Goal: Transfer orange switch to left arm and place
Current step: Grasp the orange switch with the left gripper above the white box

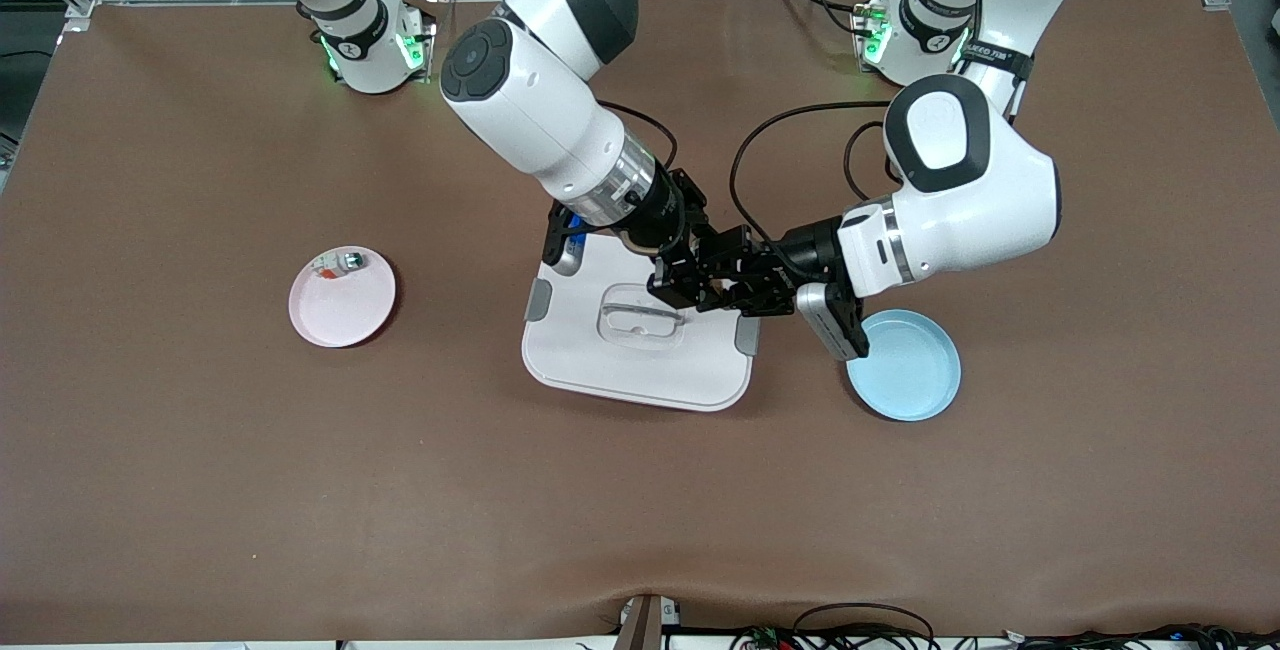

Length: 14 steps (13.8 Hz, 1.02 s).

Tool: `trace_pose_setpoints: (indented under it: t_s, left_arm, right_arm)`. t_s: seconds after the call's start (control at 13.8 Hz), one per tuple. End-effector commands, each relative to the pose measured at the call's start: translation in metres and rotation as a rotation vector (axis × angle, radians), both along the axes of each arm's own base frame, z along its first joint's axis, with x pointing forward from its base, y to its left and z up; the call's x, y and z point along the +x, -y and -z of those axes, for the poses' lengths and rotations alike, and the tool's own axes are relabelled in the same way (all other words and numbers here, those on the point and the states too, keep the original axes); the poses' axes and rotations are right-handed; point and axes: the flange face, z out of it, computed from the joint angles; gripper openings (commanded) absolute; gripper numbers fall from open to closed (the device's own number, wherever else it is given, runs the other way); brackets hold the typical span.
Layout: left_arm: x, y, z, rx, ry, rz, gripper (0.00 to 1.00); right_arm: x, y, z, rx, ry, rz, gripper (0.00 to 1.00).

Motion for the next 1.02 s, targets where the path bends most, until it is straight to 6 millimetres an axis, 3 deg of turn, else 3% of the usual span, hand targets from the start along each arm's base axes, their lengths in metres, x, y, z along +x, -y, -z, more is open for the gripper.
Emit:
trace_pose_setpoints:
  t_s: [0.0,0.36,0.44,0.51,0.94]
  left_arm:
    - [0.0035,-0.0047,0.0062,0.003,0.013,-0.011,0.00]
    - [0.0040,-0.0057,0.0063,0.008,0.018,-0.008,0.00]
    - [0.0036,-0.0059,0.0061,0.008,0.018,-0.008,0.00]
    - [0.0036,-0.0059,0.0061,0.008,0.018,-0.008,0.00]
    - [0.0045,-0.0118,0.0022,0.003,0.012,-0.007,0.00]
  right_arm:
    - [-0.0046,-0.0061,-0.0188,0.031,0.002,0.008,0.00]
    - [-0.0032,-0.0046,-0.0188,0.031,0.003,0.009,0.00]
    - [-0.0027,-0.0040,-0.0188,0.029,0.006,0.007,0.22]
    - [-0.0026,-0.0040,-0.0189,0.029,0.007,0.010,0.99]
    - [-0.0027,-0.0042,-0.0191,0.028,0.010,0.008,1.00]
